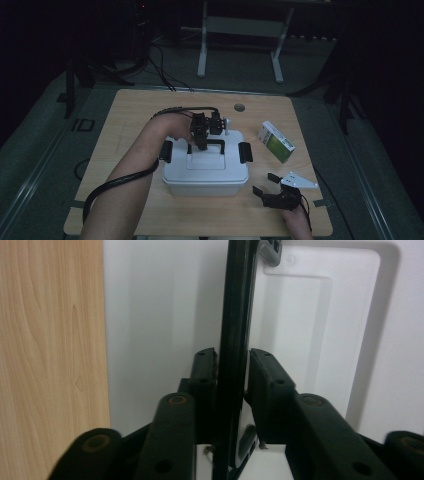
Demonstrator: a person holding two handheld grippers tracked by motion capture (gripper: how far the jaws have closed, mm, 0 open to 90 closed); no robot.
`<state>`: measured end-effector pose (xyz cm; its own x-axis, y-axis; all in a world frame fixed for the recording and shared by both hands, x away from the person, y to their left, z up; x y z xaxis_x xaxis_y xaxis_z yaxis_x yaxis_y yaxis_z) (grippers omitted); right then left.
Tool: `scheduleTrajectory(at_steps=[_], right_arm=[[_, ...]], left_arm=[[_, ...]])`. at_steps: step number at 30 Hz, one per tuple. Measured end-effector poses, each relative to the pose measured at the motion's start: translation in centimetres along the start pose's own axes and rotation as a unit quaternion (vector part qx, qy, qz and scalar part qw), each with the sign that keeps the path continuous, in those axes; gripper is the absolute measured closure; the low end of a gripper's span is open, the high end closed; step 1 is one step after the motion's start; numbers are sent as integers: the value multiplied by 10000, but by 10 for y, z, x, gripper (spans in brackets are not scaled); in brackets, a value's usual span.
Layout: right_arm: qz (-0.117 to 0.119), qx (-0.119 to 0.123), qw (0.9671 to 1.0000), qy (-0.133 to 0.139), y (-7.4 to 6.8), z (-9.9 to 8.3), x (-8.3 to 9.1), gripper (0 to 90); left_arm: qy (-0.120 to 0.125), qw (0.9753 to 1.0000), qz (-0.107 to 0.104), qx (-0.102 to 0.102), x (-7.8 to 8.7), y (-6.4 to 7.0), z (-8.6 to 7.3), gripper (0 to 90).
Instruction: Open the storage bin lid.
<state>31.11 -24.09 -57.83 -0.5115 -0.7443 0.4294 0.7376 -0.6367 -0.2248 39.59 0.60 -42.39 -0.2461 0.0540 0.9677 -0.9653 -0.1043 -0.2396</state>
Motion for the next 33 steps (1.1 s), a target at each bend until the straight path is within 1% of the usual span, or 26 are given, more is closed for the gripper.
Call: scheduleTrajectory(at_steps=[2, 3, 5, 6, 8, 9, 10, 12, 13, 14, 15, 16, 17, 21, 25, 28, 31, 33], right_arm=[[6, 0, 10000, 0, 0, 0, 0, 140], [7, 0, 10000, -2, 0, 0, 0, 140], [10, -7, 10000, 4, 0, 0, 0, 140], [7, -6, 10000, 2, 0, 0, 0, 140], [12, -9, 10000, 1, 0, 0, 0, 140], [13, -8, 10000, -3, 0, 0, 0, 140], [15, -12, 10000, -5, 0, -1, 0, 140], [15, -23, 10000, -2, 0, -1, 0, 140], [18, -28, 10000, 5, 0, 0, 0, 140], [20, -23, 10000, 4, 1, 0, 0, 140], [20, -24, 10000, 7, 1, 0, 0, 140], [20, -24, 10000, 7, 1, 0, 0, 140], [18, -31, 10000, -2, 0, -1, 0, 140], [16, -32, 10000, -7, 0, -1, 0, 140], [9, -43, 10000, -8, 1, -1, 0, 140], [12, -50, 10000, 2, 1, -1, 0, 140], [21, -45, 10000, 7, 0, -1, 0, 140], [27, -50, 10000, 12, 1, -1, 0, 140]], left_arm=[[-117, 9999, -50, -21, -1, 2, -1, 794], [-137, 9999, -42, -89, -1, 2, 0, 795], [-198, 9996, -130, -149, -1, 4, 1, 809], [-214, 9995, -132, -184, -1, 5, 1, 813], [-266, 9992, -212, -203, 0, 6, 1, 819], [-284, 9991, -201, -233, 0, 6, 2, 822], [-297, 9990, -239, -238, 0, 6, 2, 823], [-283, 9989, -236, -281, 0, 7, 2, 827], [-273, 9988, -310, -268, 0, 8, 2, 829], [-249, 9987, -331, -306, 1, 8, 2, 835], [-225, 9988, -321, -307, 1, 8, 1, 834], [-215, 9987, -374, -264, 1, 9, 1, 837], [-198, 9988, -353, -288, 1, 9, 1, 838], [-227, 9988, -360, -225, 1, 9, 1, 838], [-194, 9988, -310, -313, 3, 9, 2, 837], [-186, 9989, -311, -281, 5, 10, 2, 838], [-206, 9990, -268, -302, 9, 8, 3, 838], [-193, 9992, -244, -260, 12, 8, 3, 837]])
Point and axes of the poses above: each handheld gripper's, and its own axes: x roughly backward along the jaws, z roughly out of its top, y roughly to its right, the point moved 6 cm from there along -x, roughly forward along the jaws, and after that the axes turned 8 degrees about z, right-handed, at the moved point
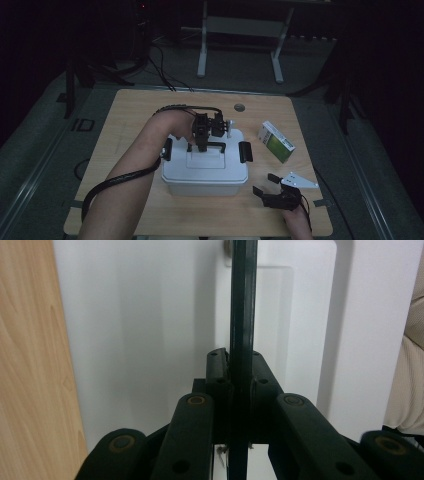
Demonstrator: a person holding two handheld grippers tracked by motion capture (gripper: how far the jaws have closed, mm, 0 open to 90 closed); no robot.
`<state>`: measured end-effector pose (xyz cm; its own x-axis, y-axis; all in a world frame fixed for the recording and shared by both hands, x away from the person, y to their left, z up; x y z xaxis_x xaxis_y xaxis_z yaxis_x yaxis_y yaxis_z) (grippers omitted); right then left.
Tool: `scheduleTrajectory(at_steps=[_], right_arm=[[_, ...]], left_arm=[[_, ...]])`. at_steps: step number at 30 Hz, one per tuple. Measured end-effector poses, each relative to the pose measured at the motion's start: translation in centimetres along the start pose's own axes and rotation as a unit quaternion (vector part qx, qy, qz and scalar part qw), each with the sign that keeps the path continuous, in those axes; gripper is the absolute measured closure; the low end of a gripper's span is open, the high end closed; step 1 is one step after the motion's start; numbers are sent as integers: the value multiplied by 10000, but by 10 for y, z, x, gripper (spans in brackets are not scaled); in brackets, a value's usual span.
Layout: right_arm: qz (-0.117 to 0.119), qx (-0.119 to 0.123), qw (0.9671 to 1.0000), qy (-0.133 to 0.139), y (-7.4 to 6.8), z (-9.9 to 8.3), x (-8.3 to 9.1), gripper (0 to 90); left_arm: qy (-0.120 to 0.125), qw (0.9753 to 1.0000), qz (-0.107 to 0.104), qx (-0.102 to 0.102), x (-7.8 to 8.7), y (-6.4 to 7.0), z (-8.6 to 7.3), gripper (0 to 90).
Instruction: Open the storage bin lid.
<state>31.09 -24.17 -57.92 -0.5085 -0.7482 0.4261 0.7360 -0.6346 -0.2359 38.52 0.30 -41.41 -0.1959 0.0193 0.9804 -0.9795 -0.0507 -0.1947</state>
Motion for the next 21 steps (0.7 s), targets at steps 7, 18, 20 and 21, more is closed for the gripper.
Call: scheduleTrajectory(at_steps=[7, 18, 20, 21], right_arm=[[-7, -14, 10000, 6, 0, 0, 0, 141], [-22, -15, 10000, -5, 0, 0, 0, 140], [-28, -22, 10000, -8, 0, 0, 0, 140], [-30, -23, 10000, -12, 0, 0, -1, 141]], left_arm=[[156, 9999, 39, 32, 15, 0, -6, 837], [164, 9994, 185, 254, 30, 0, -30, 837], [220, 9992, 170, 299, 30, 1, -35, 837], [248, 9990, 150, 330, 30, 1, -37, 837]])
Point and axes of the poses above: each handheld gripper's, and its own axes: x roughly backward along the jaws, z roughly out of its top, y roughly to its right, the point moved 6 cm from there along -x, roughly forward along the jaws, and after that the axes turned 8 degrees about z, right-handed, at the moved point
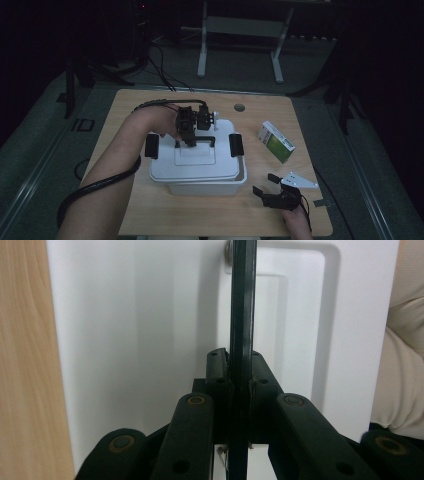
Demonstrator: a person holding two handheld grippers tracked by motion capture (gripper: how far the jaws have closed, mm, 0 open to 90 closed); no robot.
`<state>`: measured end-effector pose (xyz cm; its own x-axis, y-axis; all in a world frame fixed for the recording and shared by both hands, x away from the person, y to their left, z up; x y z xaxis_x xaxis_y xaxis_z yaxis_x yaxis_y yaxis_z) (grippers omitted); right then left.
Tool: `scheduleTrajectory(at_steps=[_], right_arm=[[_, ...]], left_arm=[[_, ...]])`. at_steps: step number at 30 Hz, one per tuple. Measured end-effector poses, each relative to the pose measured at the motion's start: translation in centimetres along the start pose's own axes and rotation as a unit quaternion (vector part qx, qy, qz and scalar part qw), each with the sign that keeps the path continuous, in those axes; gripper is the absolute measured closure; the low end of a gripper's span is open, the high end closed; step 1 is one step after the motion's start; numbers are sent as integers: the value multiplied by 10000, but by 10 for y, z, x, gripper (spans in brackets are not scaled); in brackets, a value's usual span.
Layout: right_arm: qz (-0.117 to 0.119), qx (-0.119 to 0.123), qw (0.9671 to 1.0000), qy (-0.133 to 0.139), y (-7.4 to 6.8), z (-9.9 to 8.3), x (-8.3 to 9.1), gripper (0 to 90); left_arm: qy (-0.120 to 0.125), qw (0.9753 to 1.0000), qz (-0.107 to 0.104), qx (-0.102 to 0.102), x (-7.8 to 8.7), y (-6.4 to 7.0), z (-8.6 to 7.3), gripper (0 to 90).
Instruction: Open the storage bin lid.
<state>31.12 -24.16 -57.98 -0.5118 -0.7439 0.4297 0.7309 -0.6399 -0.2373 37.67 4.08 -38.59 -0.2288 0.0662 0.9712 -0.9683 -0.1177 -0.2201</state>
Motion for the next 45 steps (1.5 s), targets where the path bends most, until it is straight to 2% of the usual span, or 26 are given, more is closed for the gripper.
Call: scheduleTrajectory(at_steps=[3, 9, 11, 22, 32, 36, 38, 41, 45], right_arm=[[-5, 17, 10000, -19, 0, 0, 0, 141], [-11, 7, 10000, -5, 0, 0, 0, 141], [-13, 10, 10000, -11, 0, 0, 0, 141], [-48, 44, 10000, -45, -1, 0, -1, 141], [-61, 40, 10000, -50, -1, -1, -1, 140], [-68, 40, 10000, -56, -1, -1, -2, 141], [-70, 38, 10000, -58, -1, -1, -2, 141], [-77, 28, 9999, -59, -1, -1, -1, 140], [-87, 11, 9999, -67, -1, -1, -2, 141]], left_arm=[[89, 9999, -34, 107, -1, -1, -8, 837], [67, 9996, -96, 268, -4, 1, -28, 837], [71, 9995, -91, 295, -3, 1, -31, 837], [96, 9982, -17, 597, 5, 7, -73, 837], [212, 9948, 62, 991, 16, 10, -112, 837], [108, 9937, 85, 1111, 17, 13, -129, 837], [128, 9923, 92, 1229, 17, 15, -138, 837], [156, 9914, 114, 1296, 19, 19, -150, 837], [151, 9886, 140, 1492, 25, 23, -170, 837]])
Point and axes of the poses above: each handheld gripper's, and its own axes: x roughly backward along the jaws, z roughly out of its top, y roughly to its right, the point moved 6 cm from there along -x, roughly forward along the jaws, and after that the axes turned 8 degrees about z, right-handed, at the moved point
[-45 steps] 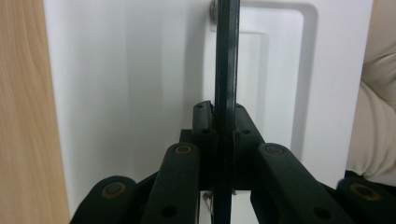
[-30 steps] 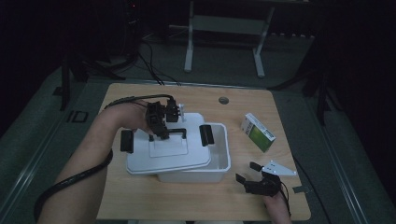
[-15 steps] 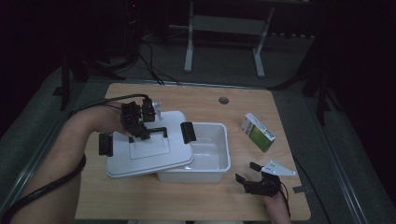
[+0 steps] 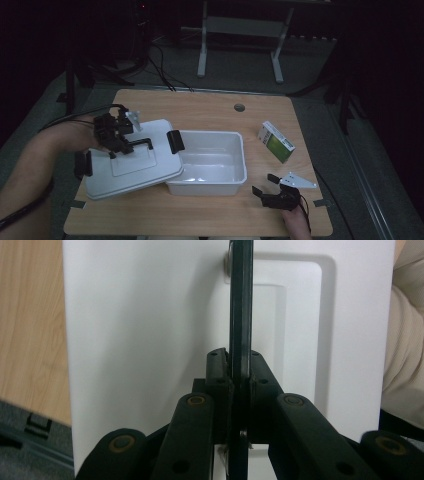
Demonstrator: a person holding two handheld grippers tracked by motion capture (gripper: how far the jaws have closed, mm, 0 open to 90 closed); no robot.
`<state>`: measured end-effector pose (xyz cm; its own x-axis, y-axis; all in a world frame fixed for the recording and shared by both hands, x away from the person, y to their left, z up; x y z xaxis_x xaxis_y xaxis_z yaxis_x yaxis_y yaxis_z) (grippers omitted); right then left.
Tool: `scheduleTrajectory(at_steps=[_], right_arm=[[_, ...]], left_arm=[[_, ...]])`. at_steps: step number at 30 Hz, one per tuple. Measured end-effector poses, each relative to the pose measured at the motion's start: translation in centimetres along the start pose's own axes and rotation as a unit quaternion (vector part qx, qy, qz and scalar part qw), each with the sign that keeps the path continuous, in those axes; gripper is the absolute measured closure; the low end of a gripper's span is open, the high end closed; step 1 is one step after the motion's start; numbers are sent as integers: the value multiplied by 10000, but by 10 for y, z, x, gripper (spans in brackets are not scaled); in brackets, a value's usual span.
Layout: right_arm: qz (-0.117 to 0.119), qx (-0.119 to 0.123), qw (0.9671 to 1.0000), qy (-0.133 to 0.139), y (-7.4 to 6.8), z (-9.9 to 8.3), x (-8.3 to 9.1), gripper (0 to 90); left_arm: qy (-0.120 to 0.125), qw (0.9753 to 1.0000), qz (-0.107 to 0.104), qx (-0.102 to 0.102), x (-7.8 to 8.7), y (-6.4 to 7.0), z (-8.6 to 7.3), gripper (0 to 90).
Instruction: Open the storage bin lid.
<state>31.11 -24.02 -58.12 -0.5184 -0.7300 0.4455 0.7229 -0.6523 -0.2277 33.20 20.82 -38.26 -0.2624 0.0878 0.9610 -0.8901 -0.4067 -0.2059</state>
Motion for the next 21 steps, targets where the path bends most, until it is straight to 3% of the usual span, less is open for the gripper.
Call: scheduleTrajectory(at_steps=[11, 15, 21], right_arm=[[-14, -13, 10000, -15, 0, 0, -1, 140], [-24, -11, 10000, -12, 0, 0, -1, 141], [-35, -12, 10000, -19, -1, 0, -1, 140]], left_arm=[[8, 9989, 120, 464, 7, -7, -53, 837], [-1, 9983, 72, 570, -3, -6, -66, 837], [-83, 9980, -41, 632, -33, -3, -78, 837]])
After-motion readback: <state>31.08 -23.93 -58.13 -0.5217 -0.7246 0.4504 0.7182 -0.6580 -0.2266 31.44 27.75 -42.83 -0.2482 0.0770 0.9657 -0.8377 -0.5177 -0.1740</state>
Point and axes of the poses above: each handheld gripper's, and its own axes: x roughly backward along the jaws, z roughly out of its top, y roughly to its right, the point moved 6 cm from there along -x, roughly forward along the jaws, and after that the axes turned 8 degrees about z, right-handed, at the moved point
